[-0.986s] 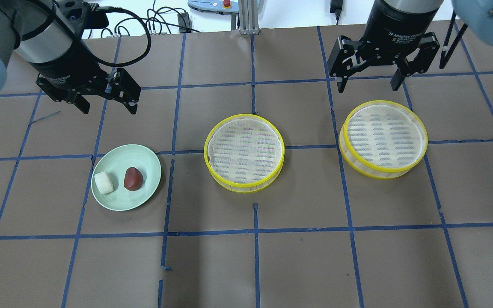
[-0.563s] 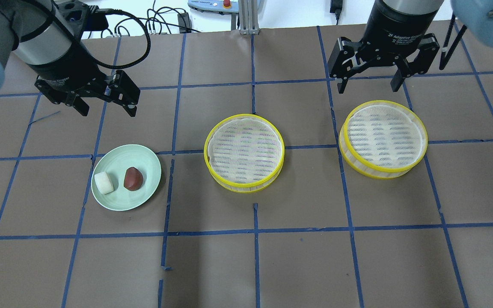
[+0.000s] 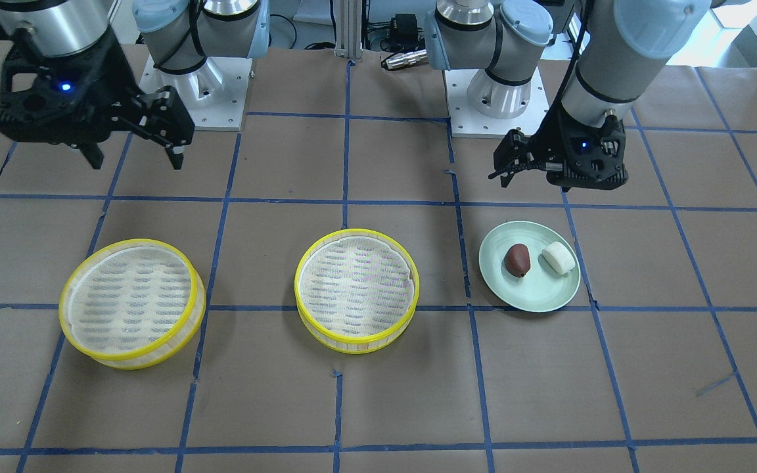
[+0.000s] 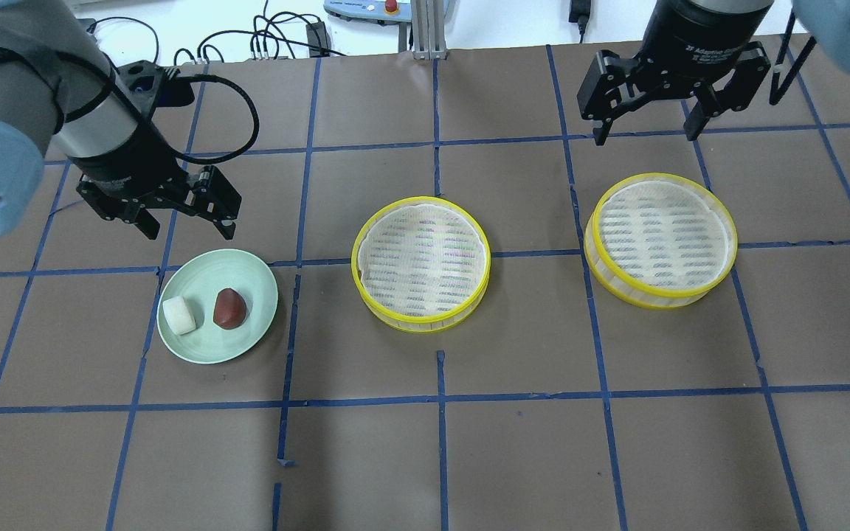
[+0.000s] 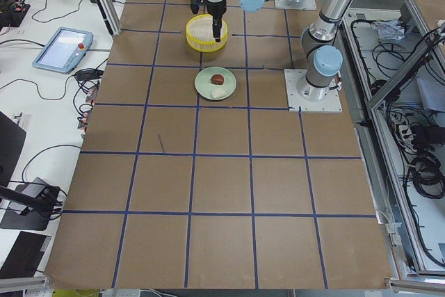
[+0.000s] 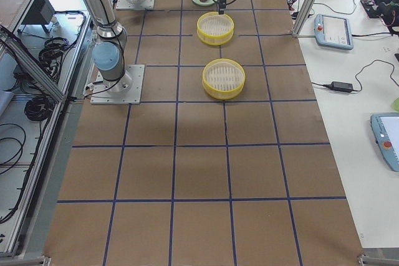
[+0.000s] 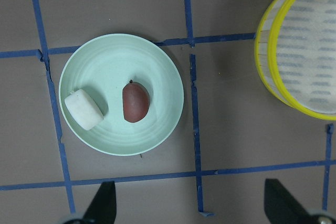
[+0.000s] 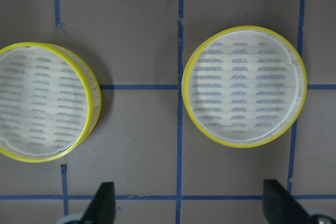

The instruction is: Stack buns with steamer

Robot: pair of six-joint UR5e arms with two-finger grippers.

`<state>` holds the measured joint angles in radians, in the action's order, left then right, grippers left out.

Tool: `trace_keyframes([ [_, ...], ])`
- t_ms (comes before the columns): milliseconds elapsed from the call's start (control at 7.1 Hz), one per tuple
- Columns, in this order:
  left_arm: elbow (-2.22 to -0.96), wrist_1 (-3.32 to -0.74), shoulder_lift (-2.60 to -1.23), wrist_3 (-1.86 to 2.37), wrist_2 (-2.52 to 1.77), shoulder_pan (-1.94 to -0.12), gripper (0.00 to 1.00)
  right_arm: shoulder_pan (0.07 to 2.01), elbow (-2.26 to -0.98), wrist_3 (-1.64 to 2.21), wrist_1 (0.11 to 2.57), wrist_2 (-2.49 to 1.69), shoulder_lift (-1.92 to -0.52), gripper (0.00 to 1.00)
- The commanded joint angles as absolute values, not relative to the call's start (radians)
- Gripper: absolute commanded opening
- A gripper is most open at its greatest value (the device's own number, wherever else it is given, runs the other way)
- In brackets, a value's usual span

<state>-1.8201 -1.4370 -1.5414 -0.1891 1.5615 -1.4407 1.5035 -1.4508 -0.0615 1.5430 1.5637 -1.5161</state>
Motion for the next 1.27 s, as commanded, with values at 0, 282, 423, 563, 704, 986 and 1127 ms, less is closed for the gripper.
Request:
trace_keyframes([
  [0,-1.882,-1.338,-1.604,-0.356,1.563,-1.317,1.00,1.325,-1.524,-0.266,1.609,1.568,-1.450,1.00],
  [282,-1.925,-1.211,-1.714,-0.416,1.572,-1.244,0.99,1.219,-1.664,-0.421,1.849,1.569,-1.363,1.00],
  [423,-1.940,-1.127,-1.777,-0.414,1.633,-1.243,0.98,1.185,-1.754,-0.429,1.970,1.569,-1.330,1.00],
  [563,-1.945,-1.085,-1.825,-0.416,1.649,-1.238,0.98,1.181,-1.816,-0.431,1.998,1.568,-1.319,1.00],
  [704,-1.945,-1.072,-1.848,-0.414,1.649,-1.238,0.94,1.181,-1.857,-0.431,2.032,1.569,-1.310,1.00],
  [986,-1.971,-1.074,-1.868,-0.399,1.646,-1.238,0.63,1.181,-1.917,-0.433,2.126,1.569,-1.276,1.00],
  [1127,-1.980,-1.080,-1.870,-0.397,1.647,-1.238,0.40,1.181,-1.921,-0.433,2.128,1.571,-1.270,1.00],
])
